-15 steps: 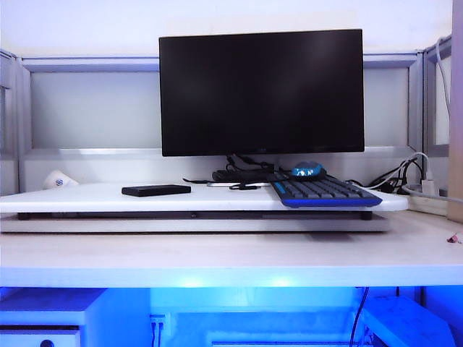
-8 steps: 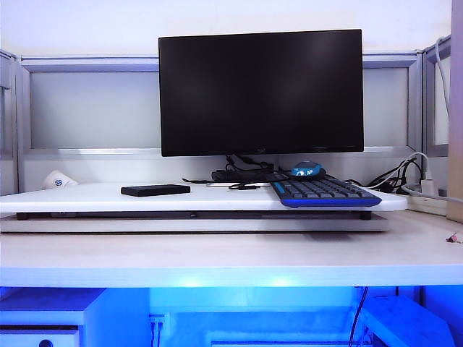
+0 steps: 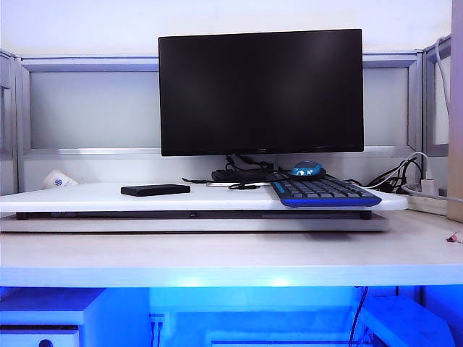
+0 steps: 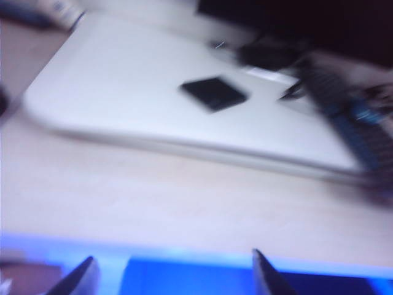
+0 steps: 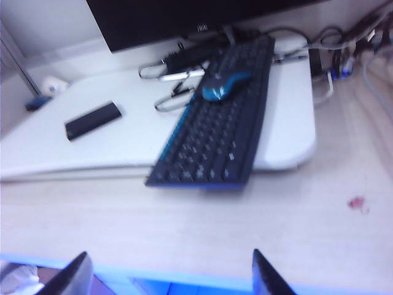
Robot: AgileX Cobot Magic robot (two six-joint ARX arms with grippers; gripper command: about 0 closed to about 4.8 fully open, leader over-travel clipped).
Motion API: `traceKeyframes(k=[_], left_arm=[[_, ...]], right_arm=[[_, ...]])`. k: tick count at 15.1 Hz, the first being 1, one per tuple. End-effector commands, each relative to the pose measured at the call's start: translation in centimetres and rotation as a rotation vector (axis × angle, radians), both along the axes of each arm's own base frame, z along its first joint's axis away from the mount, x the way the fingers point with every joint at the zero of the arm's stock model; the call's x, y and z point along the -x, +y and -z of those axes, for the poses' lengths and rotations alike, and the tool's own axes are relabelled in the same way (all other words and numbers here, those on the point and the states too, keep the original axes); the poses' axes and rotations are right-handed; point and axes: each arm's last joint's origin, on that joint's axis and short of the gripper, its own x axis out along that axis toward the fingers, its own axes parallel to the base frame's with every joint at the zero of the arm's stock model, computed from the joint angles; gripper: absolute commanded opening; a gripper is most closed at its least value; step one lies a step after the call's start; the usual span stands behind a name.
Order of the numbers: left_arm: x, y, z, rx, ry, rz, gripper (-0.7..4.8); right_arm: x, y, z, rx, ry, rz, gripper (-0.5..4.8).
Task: Unplug the data cable of the portable hard drive.
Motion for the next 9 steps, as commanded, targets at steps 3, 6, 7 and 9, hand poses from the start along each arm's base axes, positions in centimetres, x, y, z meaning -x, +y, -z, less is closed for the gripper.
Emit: traceKeyframes(k=[3,6,7,9], left_arm=[[-1.4,0.1,3.8,-0.03,0.032,-0.017,3.3],[-1.6,0.1,5.0,-0.059,0.048,-0.019,3.3],[-1.6,0.2,5.0,-0.155,0.042,-0.031,3.05],[-1.6,0.3,5.1,-0.166,0.052,-0.084,2.45]], right_arm=[[-1.0,-0.2,4.7,0.019,0.081,0.096,3.32],[-1.1,-0.3,8.8,0.047,0.197,0.145,3.28],[-1.0,-0.8,9.2,0.098,0.237,0.287,3.22],[-1.0,-0.8,9.2,0.104,0.238,0.299,0.21]])
